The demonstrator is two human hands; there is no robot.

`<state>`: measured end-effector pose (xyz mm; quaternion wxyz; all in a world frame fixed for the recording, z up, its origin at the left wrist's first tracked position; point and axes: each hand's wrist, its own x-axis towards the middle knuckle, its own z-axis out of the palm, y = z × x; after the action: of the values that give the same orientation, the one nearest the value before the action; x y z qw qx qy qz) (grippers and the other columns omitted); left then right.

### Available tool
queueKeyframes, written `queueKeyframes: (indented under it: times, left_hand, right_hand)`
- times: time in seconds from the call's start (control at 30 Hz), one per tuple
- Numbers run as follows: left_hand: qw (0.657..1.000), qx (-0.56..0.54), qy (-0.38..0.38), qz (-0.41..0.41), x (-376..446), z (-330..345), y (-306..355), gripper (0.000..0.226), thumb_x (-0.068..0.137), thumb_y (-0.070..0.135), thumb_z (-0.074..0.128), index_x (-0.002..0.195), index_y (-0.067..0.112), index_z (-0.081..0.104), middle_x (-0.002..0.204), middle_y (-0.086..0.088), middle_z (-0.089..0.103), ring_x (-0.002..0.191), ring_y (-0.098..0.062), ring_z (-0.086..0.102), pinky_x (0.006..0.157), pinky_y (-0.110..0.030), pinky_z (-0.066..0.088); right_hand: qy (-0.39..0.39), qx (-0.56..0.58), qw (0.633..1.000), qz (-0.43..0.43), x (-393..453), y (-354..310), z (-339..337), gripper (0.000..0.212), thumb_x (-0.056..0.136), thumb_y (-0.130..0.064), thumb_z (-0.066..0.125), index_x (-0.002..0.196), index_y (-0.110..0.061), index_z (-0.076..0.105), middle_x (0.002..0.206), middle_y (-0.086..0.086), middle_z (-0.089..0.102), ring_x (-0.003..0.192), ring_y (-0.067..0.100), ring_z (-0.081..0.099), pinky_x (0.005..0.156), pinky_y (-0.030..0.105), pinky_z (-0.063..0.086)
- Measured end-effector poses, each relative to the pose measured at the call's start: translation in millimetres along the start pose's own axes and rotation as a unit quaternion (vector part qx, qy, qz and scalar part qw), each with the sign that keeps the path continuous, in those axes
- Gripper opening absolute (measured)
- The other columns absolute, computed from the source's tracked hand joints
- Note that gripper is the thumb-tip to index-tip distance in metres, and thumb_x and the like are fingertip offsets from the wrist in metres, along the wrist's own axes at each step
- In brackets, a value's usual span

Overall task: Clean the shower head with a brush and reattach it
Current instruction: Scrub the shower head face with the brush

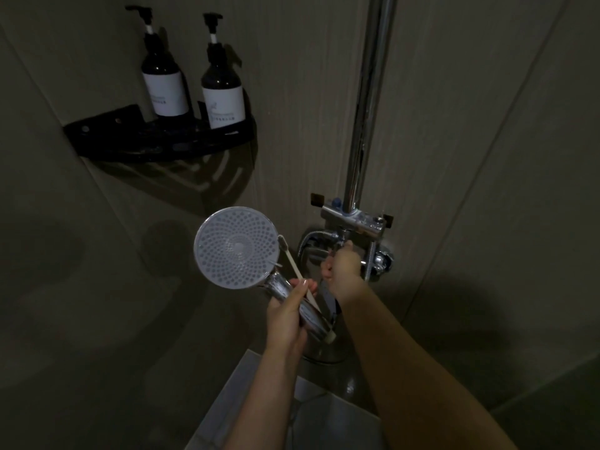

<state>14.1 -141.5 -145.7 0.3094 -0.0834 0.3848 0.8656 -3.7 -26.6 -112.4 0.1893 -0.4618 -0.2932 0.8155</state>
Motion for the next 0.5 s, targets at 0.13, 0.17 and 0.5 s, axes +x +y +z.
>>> queueKeyframes:
  times: [0.13,0.17,0.5]
  left_hand:
    - [1.0,-0.002,-0.007,-0.006,0.1,-1.6,-0.2,0.011,0.086,0.002,0.058,0.088,0.013,0.058,0.073,-0.003,0.069,0.071,-0.013,0.069,0.065,-0.026,0.056]
    - [1.0,-0.005,-0.007,-0.007,0.4,-1.8,-0.4,0.011,0.085,0.002,0.058,0.087,0.013,0.058,0.073,-0.003,0.07,0.071,-0.013,0.069,0.063,-0.025,0.057]
    - [1.0,0.016,0.0,0.015,-1.8,8.7,-5.4,0.011,0.086,0.0,0.057,0.083,0.011,0.057,0.073,-0.006,0.066,0.06,-0.01,0.068,0.054,-0.022,0.055]
  right_hand:
    - [-0.159,0.243,0.954,0.07,-4.4,3.5,-20.5,0.024,0.094,-0.029,0.05,0.096,-0.006,0.056,0.08,0.009,0.059,0.068,0.012,0.056,0.049,0.018,0.053]
    - [-0.18,0.27,0.942,0.083,-3.8,2.7,-24.6,0.024,0.094,-0.027,0.05,0.101,-0.005,0.056,0.087,0.013,0.06,0.074,0.015,0.058,0.05,0.02,0.055]
    - [-0.088,0.066,0.991,0.075,-6.4,-21.8,-12.3,0.021,0.091,-0.019,0.055,0.102,-0.001,0.056,0.101,0.02,0.06,0.085,0.023,0.062,0.067,0.027,0.057]
